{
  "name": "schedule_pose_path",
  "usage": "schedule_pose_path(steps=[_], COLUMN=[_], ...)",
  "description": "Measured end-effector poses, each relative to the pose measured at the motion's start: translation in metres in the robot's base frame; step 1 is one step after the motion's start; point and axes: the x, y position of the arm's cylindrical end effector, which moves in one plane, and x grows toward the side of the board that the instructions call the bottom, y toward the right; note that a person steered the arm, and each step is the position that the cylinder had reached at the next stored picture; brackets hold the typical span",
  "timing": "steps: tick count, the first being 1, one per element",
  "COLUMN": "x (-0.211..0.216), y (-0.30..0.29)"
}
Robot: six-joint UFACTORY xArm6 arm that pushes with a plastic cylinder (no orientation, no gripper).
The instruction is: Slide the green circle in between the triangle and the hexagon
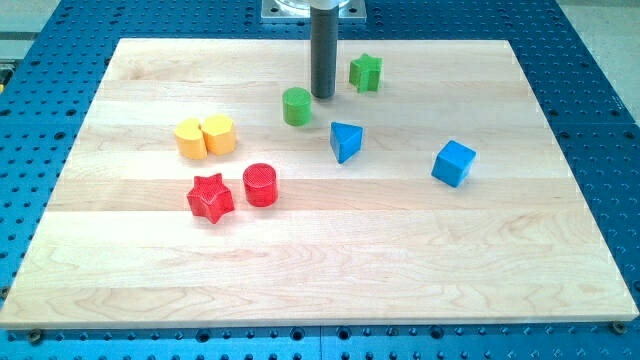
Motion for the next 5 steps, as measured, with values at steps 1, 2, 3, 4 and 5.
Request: schedule_pose_path(steps=[1, 2, 3, 4, 5], x=[0.012, 0.044, 0.047, 0.045, 0.045], y=[-0.018, -0.032, -0.032, -0.036, -0.094])
